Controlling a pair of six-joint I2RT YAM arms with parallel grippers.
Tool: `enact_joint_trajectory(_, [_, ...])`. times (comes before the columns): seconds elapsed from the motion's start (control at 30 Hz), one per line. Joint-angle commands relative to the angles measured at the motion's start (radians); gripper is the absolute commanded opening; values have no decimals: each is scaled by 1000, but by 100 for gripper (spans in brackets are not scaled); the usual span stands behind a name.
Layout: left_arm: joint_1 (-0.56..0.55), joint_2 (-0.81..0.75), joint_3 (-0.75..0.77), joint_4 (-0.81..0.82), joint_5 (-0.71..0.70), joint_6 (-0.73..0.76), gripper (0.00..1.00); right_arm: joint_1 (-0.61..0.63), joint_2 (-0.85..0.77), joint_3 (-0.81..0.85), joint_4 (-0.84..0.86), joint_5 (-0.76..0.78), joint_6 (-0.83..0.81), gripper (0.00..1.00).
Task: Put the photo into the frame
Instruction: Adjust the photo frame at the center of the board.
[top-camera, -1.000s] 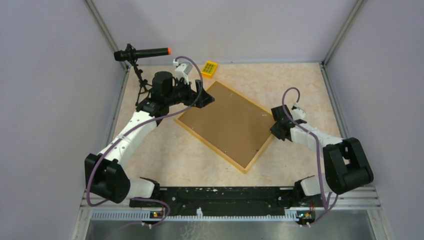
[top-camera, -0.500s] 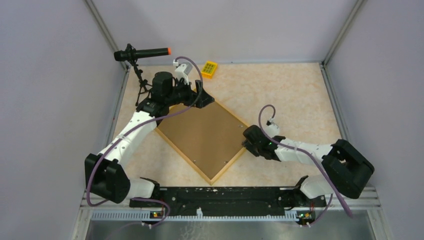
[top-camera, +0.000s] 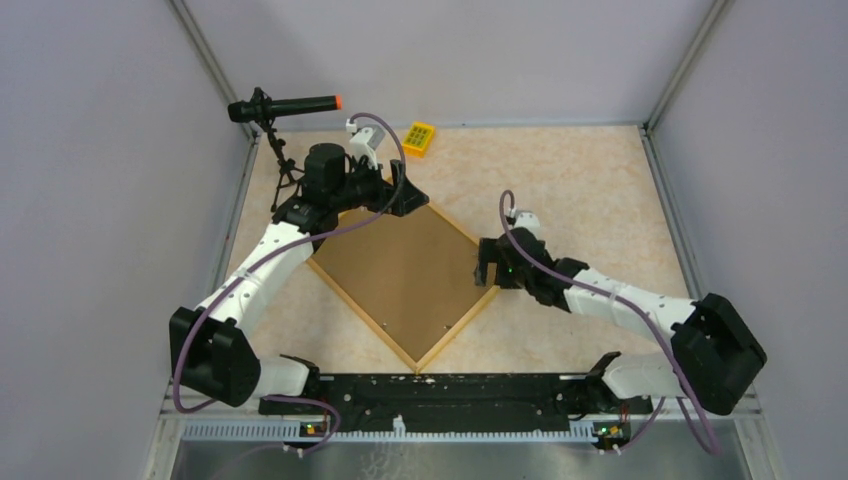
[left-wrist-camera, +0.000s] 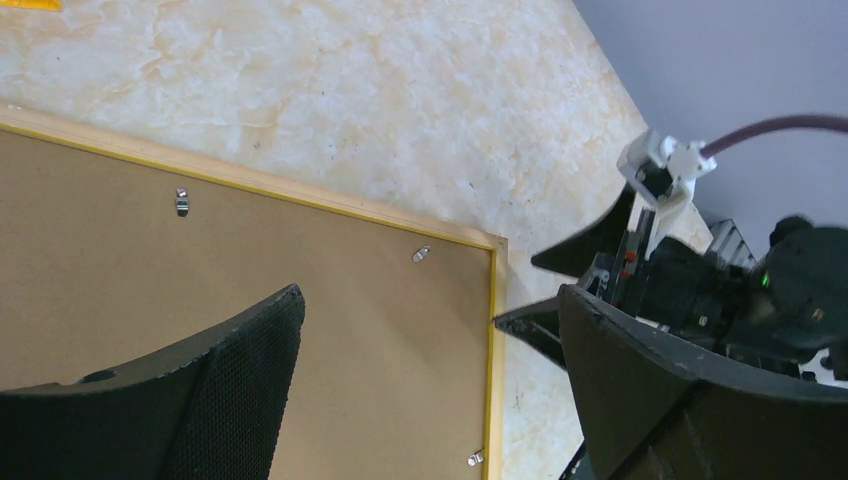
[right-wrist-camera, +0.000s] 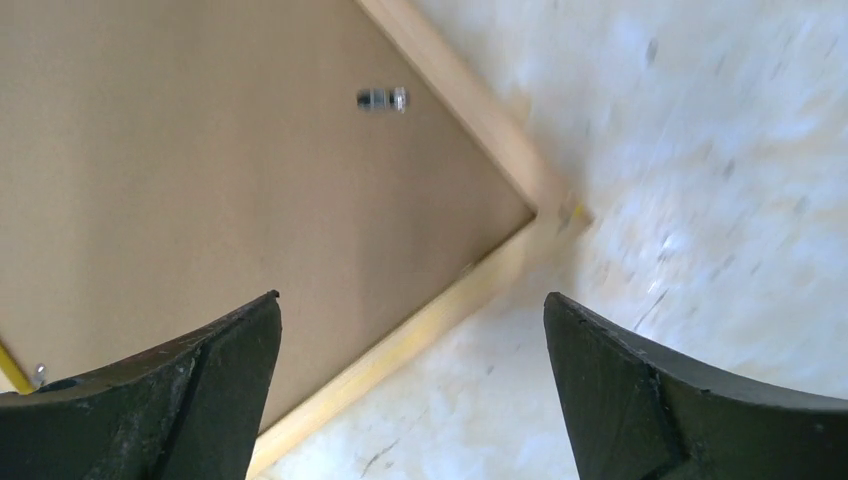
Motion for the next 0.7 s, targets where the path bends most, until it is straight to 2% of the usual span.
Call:
enact_joint_trajectory(0.0, [5, -16, -6, 52, 10, -3, 99, -126, 78, 151, -31, -137, -413, 99])
enact_joint_trajectory(0.17, [5, -12, -2, 41, 0, 3, 99, -256, 205, 253, -9, -332, -527, 99])
enact_joint_trajectory(0.23, [4, -11, -8, 48, -13, 7, 99, -265, 275, 313, -31, -339, -553, 98])
enact_joint_trajectory(0.3, [6, -1, 2, 37, -5, 9, 99, -265, 343, 370, -45, -339, -578, 92])
enact_joint_trajectory(0.47, [6, 6, -2, 39, -4, 6, 99, -266, 443, 430, -76, -283, -596, 71])
enact_joint_trajectory(0.57, [5, 1, -3, 41, 5, 2, 99, -265, 473, 428, -67, -250, -580, 40])
enact_joint_trajectory(0.6, [6, -1, -6, 47, -1, 4, 99, -265, 478, 427, -66, -249, -569, 34])
enact_joint_trajectory(0.67, [9, 5, 0, 42, 7, 3, 99, -265, 482, 410, -51, -263, -557, 32])
